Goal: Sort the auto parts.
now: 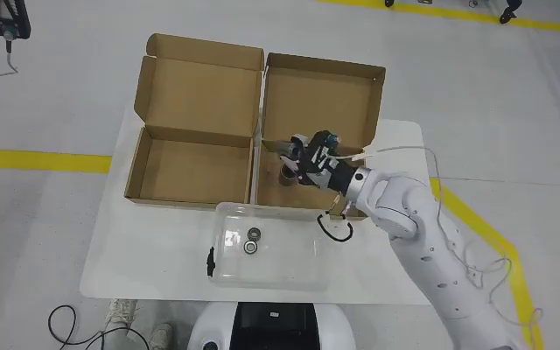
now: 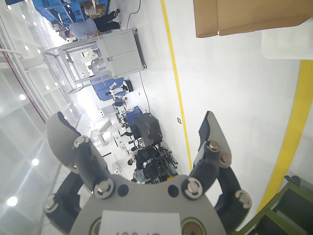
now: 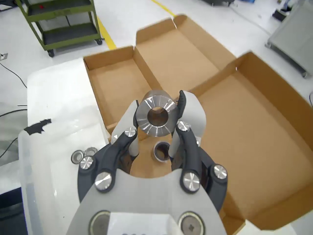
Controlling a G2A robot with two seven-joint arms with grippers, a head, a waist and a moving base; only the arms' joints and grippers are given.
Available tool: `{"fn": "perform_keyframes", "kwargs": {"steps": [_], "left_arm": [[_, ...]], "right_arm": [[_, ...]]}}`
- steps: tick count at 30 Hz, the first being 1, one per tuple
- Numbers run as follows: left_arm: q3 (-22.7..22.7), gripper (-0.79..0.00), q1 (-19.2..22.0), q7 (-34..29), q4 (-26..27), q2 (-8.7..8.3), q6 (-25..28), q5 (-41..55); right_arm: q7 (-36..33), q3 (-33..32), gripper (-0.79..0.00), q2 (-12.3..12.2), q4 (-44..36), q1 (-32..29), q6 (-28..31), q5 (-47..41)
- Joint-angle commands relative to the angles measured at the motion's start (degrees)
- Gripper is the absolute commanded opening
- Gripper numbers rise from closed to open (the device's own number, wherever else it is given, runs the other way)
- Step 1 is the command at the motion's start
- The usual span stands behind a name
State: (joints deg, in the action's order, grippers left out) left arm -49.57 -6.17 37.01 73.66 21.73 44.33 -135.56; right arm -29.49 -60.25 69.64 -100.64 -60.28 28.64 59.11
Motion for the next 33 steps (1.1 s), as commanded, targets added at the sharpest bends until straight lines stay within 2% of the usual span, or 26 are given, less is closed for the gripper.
{"fn": "perform_keyframes", "kwargs": {"steps": [1,12,22,33], "left_arm": [[0.00,0.000,0.00,0.00,0.00,0.00,0.00,0.00],[0.00,0.000,0.00,0.00,0.00,0.00,0.00,0.00],[0.00,0.000,0.00,0.00,0.00,0.00,0.00,0.00],[0.00,0.000,0.00,0.00,0.00,0.00,0.00,0.00]], "right_arm": [[-4.56,-0.24,-0.785,-0.07,1.12,0.32,-1.52,-0.53],[-17.33,-1.92,-0.785,-0.71,2.26,-0.55,-7.62,0.28],[-28.33,3.91,-0.785,0.47,9.12,4.54,-11.48,-1.09],[-28.11,13.49,-0.785,3.75,21.40,12.57,-14.64,-0.33]]}}
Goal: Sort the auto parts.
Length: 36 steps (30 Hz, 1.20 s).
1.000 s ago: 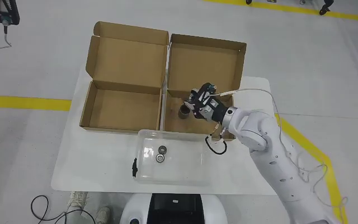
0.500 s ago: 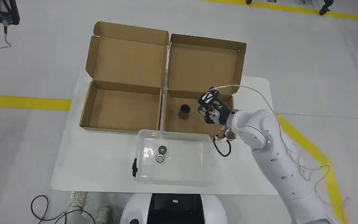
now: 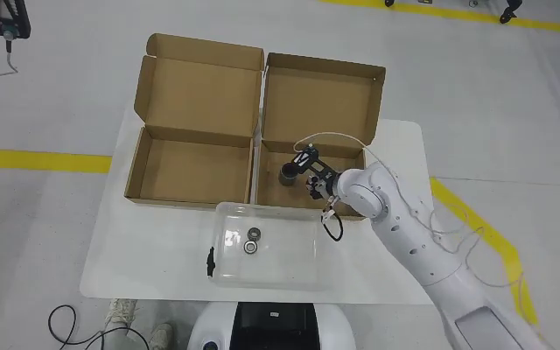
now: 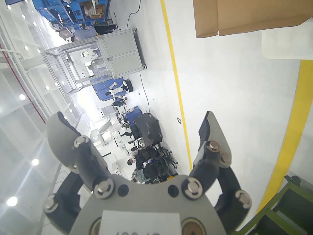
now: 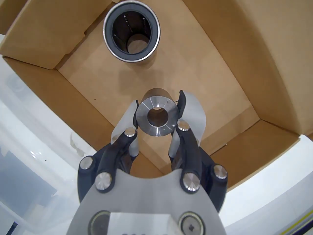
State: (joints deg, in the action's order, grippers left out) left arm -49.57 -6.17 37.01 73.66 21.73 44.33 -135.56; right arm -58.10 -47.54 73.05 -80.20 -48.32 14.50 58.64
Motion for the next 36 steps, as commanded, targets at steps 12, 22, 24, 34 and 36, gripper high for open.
{"fn": "perform_keyframes", "kwargs": {"steps": [12,22,24,34,36], "left_arm": [[0.00,0.000,0.00,0.00,0.00,0.00,0.00,0.00],[0.00,0.000,0.00,0.00,0.00,0.00,0.00,0.00],[0.00,0.000,0.00,0.00,0.00,0.00,0.00,0.00],[0.00,0.000,0.00,0.00,0.00,0.00,0.00,0.00],[0.00,0.000,0.00,0.00,0.00,0.00,0.00,0.00]], "right_arm": [[2.98,3.31,-0.185,2.12,7.48,3.49,-1.57,0.07],[4.65,-0.18,-0.219,1.23,2.77,1.69,-0.57,0.85],[5.26,-1.62,-0.222,0.77,-0.23,0.55,0.15,0.65],[3.78,-8.25,-0.194,-1.92,-22.84,-8.53,4.51,2.29],[3.89,-8.27,-0.206,-2.13,-25.81,-9.45,6.24,2.13]]}}
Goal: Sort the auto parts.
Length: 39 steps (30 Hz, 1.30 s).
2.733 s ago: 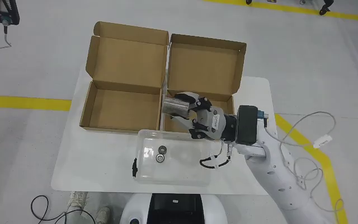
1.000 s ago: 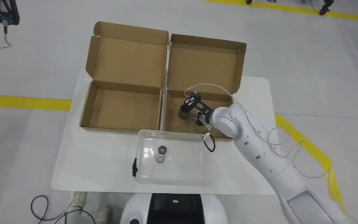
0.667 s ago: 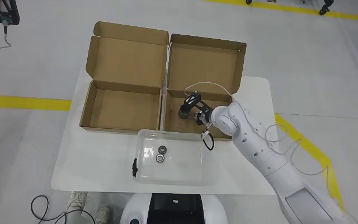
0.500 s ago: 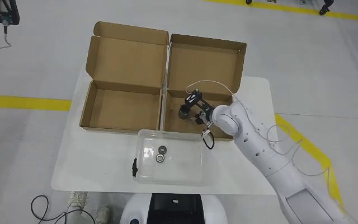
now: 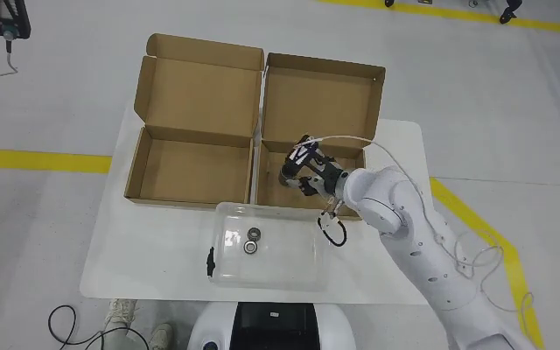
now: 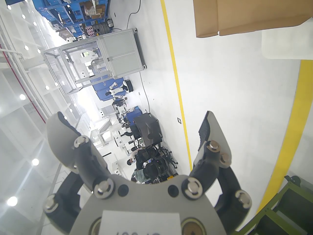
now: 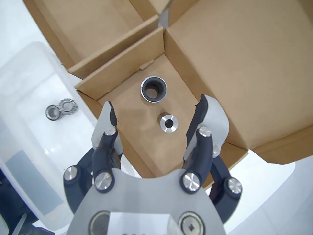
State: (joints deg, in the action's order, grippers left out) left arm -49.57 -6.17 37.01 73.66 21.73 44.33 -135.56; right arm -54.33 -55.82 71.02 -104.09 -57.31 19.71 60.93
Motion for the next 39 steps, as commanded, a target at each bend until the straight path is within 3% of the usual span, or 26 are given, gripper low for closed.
{"fn": "perform_keyframes", "kwargs": {"steps": [1,12,18,20,24,30,34,37,39], "left_arm": [[0.00,0.000,0.00,0.00,0.00,0.00,0.00,0.00],[0.00,0.000,0.00,0.00,0.00,0.00,0.00,0.00],[0.00,0.000,0.00,0.00,0.00,0.00,0.00,0.00],[0.00,0.000,0.00,0.00,0.00,0.00,0.00,0.00],[0.00,0.000,0.00,0.00,0.00,0.00,0.00,0.00],[0.00,0.000,0.00,0.00,0.00,0.00,0.00,0.00],[0.00,0.000,0.00,0.00,0.00,0.00,0.00,0.00],[0.00,0.000,0.00,0.00,0.00,0.00,0.00,0.00],[0.00,0.000,0.00,0.00,0.00,0.00,0.00,0.00]], "right_arm": [[0.36,0.09,-0.212,-0.22,-3.81,-0.89,2.56,-0.43],[2.24,3.02,-0.262,-1.00,-6.52,-3.13,18.41,-9.25],[5.20,5.05,-0.323,-1.74,-7.87,-7.88,21.86,-4.81],[6.38,5.97,-0.366,-1.94,-8.11,-9.47,22.16,-1.94],[10.50,8.09,-0.363,-1.94,-6.57,-11.26,21.29,3.15],[15.45,13.49,-0.366,-0.56,0.99,-8.95,18.43,7.08],[16.14,16.53,-0.332,0.59,4.57,-6.60,16.35,8.30],[16.97,17.60,-0.237,1.17,6.44,-5.24,15.81,8.20],[17.20,17.72,-0.225,1.26,6.81,-5.00,15.81,8.02]]}}
